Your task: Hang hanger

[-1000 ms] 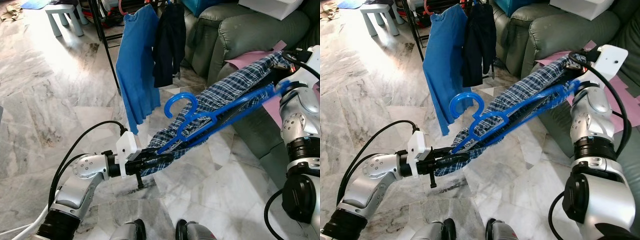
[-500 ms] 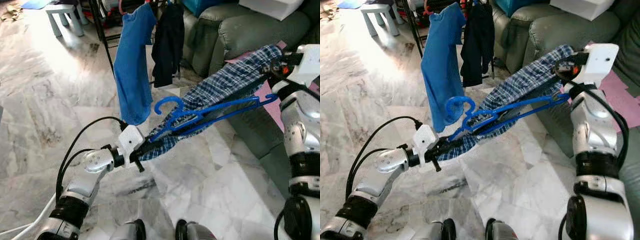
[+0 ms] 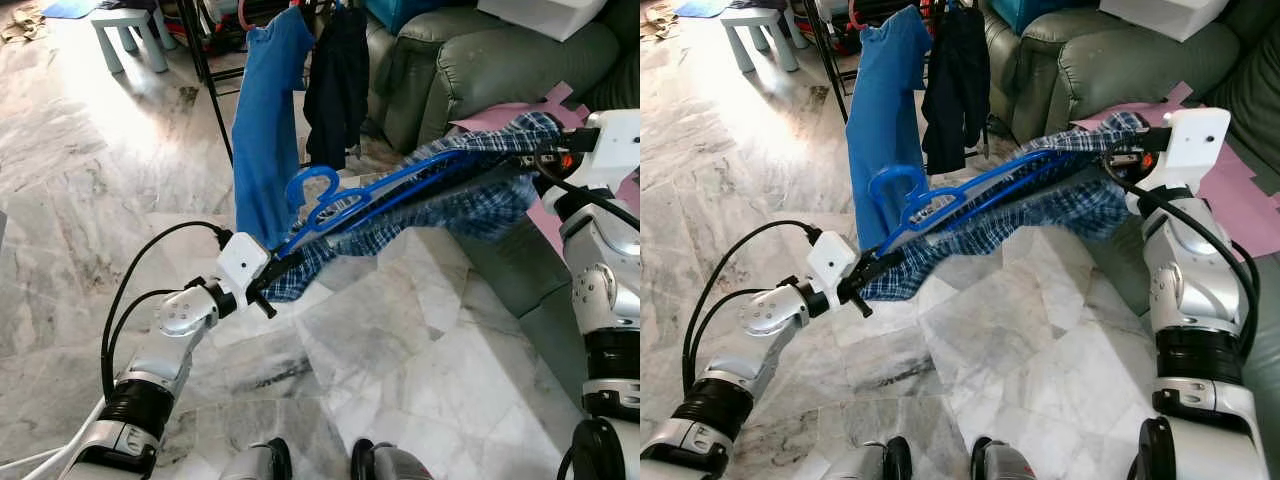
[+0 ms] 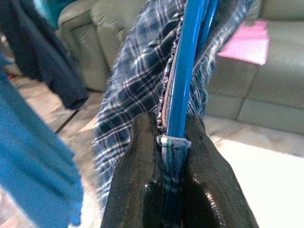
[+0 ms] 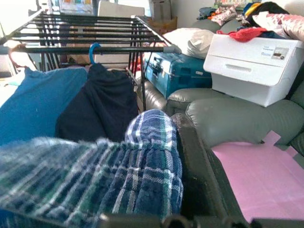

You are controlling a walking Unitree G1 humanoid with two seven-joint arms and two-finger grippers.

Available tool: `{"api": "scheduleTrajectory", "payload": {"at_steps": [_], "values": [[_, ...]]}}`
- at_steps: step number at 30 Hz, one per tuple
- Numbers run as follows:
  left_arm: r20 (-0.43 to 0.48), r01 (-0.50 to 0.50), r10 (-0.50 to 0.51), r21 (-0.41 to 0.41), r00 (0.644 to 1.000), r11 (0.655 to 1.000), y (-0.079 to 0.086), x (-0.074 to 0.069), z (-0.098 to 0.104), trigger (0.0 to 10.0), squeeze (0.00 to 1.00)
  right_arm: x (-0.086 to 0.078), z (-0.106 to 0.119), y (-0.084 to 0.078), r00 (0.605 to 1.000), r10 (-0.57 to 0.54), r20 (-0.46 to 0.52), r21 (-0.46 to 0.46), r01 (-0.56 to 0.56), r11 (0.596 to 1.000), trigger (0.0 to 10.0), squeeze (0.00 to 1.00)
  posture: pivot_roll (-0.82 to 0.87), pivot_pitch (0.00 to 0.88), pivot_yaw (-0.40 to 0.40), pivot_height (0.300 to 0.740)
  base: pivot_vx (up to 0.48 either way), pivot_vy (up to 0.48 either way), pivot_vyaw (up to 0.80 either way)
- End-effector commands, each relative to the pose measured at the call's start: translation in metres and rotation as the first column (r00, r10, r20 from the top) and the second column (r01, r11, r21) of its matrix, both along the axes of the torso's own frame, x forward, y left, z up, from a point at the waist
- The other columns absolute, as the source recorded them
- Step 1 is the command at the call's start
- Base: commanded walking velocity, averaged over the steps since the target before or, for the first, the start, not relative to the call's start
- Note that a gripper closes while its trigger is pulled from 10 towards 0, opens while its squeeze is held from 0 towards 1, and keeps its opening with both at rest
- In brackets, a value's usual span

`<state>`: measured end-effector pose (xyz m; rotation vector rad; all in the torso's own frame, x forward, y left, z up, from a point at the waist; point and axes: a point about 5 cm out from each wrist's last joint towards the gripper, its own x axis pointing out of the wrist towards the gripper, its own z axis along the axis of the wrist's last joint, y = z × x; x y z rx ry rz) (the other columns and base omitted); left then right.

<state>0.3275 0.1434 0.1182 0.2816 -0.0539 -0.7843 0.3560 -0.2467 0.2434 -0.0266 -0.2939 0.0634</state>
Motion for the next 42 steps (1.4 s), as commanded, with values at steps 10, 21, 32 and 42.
{"api": "scheduleTrajectory", "payload": {"at_steps": [10, 21, 32, 42], "values": [[-0.009, -0.033, 0.034, 0.145, 0.999, 0.989, 0.038, -0.006, -0.011, 0.0, 0.00, -0.010, 0.012, -0.020, 0.997, -0.068, 0.027, -0.022, 0.069, 0.997, 0.0, 0.00, -0.07, 0.198, -0.017, 0.740, 0.000, 0.000, 0.00], [0.042, -0.285, 0.284, 0.263, 0.958, 0.922, 0.024, 0.012, -0.020, 0.0, 0.00, -0.010, 0.003, 0.025, 0.997, 0.062, -0.042, -0.008, -0.063, 0.998, 0.0, 0.00, -0.08, 0.198, -0.016, 0.740, 0.000, 0.000, 0.00], [-0.089, -0.233, 0.233, 0.006, 0.968, 0.972, -0.041, 0.009, -0.017, 0.0, 0.00, -0.012, -0.053, 0.085, 0.958, 0.174, -0.228, -0.019, -0.184, 0.983, 0.0, 0.00, -0.07, 0.189, -0.015, 0.740, 0.000, 0.000, 0.00], [-0.140, -0.252, 0.243, -0.049, 0.960, 0.967, -0.059, 0.013, -0.004, 0.0, 0.00, -0.052, -0.123, 0.124, 0.753, 0.379, -0.538, -0.074, -0.490, 0.869, 0.0, 0.00, -0.07, 0.187, -0.011, 0.740, 0.000, 0.000, 0.00]]}}
